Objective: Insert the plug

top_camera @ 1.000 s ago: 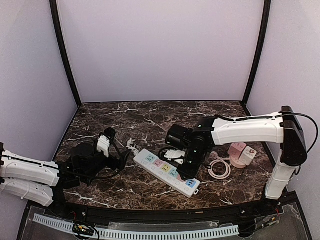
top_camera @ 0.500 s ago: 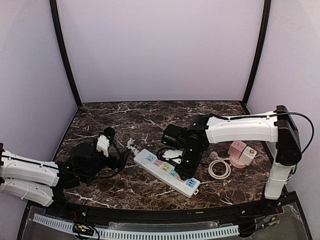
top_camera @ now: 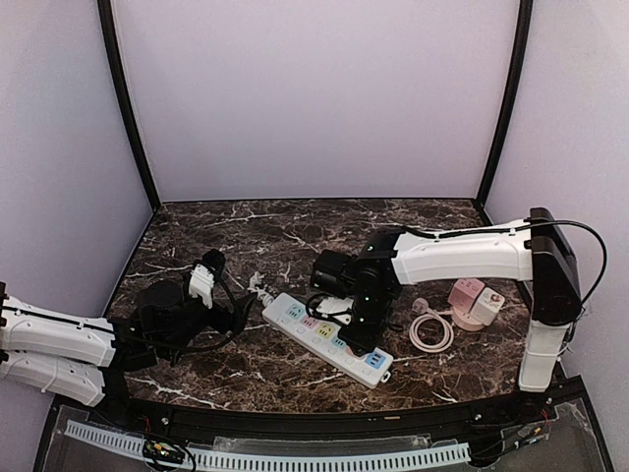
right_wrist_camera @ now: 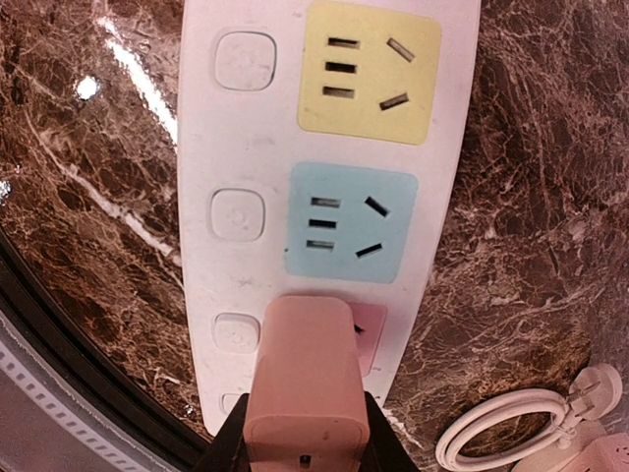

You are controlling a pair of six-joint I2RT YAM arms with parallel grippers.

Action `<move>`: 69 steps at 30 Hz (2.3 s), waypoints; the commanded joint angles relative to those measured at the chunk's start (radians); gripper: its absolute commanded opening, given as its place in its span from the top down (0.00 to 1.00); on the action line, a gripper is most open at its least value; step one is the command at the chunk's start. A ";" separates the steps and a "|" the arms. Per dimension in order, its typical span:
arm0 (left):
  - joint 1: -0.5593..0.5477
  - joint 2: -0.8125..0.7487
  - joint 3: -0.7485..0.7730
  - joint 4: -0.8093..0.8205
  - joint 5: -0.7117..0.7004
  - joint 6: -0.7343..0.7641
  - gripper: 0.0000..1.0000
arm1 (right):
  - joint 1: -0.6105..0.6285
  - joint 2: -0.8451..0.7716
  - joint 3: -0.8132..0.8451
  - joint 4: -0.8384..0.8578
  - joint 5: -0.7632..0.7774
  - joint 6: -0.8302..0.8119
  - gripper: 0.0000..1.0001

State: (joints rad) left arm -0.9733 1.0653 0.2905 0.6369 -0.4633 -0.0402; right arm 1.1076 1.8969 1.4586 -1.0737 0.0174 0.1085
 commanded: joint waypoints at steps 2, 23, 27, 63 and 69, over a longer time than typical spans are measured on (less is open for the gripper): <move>0.004 -0.018 -0.021 -0.011 0.005 -0.012 0.01 | 0.008 0.047 -0.010 0.017 0.036 0.008 1.00; 0.005 -0.030 -0.027 -0.011 0.000 -0.012 0.01 | 0.014 0.127 -0.057 0.113 -0.013 -0.006 1.00; 0.005 -0.028 -0.027 -0.011 0.001 -0.012 0.01 | 0.014 0.121 -0.077 0.130 -0.013 -0.003 1.00; 0.006 -0.008 -0.031 -0.008 -0.065 -0.076 0.01 | 0.014 -0.347 -0.127 0.260 0.187 0.171 0.01; 0.006 -0.037 -0.052 -0.104 -0.210 -0.217 0.01 | 0.013 -0.419 -0.216 0.354 0.201 0.207 0.01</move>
State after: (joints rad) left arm -0.9730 1.0527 0.2703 0.6197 -0.5526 -0.1432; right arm 1.1137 1.5162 1.2968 -0.8089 0.1844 0.2703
